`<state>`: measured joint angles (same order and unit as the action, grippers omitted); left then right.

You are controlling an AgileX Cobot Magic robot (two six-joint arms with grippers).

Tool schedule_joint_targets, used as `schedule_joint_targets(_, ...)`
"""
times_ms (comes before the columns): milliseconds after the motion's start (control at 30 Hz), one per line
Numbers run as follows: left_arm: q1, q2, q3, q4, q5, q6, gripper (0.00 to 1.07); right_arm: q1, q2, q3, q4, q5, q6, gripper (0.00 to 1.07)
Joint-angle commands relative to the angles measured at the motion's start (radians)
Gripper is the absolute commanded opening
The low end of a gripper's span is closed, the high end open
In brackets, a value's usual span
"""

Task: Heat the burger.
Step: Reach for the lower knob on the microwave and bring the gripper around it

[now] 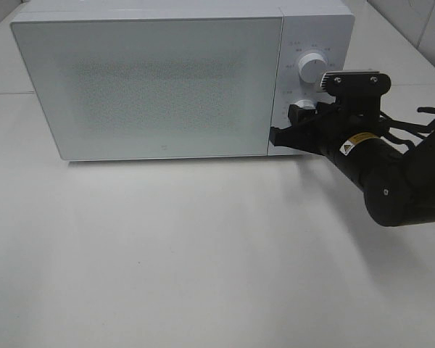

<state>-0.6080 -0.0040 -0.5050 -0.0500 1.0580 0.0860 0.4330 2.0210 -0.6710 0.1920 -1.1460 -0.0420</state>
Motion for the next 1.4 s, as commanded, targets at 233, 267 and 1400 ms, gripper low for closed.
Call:
schedule_joint_targets(233, 0.003, -0.020, 0.002, -0.003, -0.016, 0.000, 0.00, 0.000, -0.005, -0.015, -0.006, 0.005, -0.011, 0.00)
schedule_joint_targets(267, 0.003, -0.020, 0.002, -0.003, -0.016, 0.000, 0.00, 0.000, -0.005, -0.015, -0.006, 0.005, -0.011, 0.00)
schedule_joint_targets(1400, 0.003, -0.020, 0.002, -0.003, -0.016, 0.000, 0.00, 0.000, -0.005, -0.015, -0.017, -0.147, 1.501, 0.00)
